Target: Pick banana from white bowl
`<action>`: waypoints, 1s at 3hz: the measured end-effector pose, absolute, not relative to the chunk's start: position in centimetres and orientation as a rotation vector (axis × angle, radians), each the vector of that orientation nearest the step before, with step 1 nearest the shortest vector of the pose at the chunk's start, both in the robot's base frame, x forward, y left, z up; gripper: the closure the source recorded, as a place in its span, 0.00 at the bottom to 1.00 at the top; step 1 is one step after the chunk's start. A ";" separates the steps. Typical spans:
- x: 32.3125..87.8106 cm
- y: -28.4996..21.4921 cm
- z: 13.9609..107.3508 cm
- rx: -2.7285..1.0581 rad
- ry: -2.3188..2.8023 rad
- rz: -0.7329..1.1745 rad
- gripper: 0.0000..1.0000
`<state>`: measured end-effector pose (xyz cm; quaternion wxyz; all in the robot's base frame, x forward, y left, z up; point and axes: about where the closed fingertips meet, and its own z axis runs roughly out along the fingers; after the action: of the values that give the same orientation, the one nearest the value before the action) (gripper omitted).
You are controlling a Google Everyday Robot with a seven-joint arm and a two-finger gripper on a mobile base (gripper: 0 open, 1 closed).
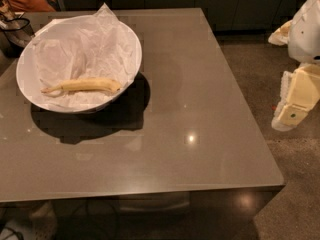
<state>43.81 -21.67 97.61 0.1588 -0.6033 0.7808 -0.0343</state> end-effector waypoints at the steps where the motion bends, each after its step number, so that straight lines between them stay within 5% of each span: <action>1: 43.8 -21.7 97.6 -1.725 2.232 -0.098 0.00; 3: 44.7 -18.1 98.5 -1.820 2.195 -0.125 0.00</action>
Offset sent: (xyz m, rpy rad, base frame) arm 0.0008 0.0174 -0.0027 -0.0236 0.0355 0.0281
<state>44.70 -18.12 98.52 0.1432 -0.6312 0.7611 -0.0433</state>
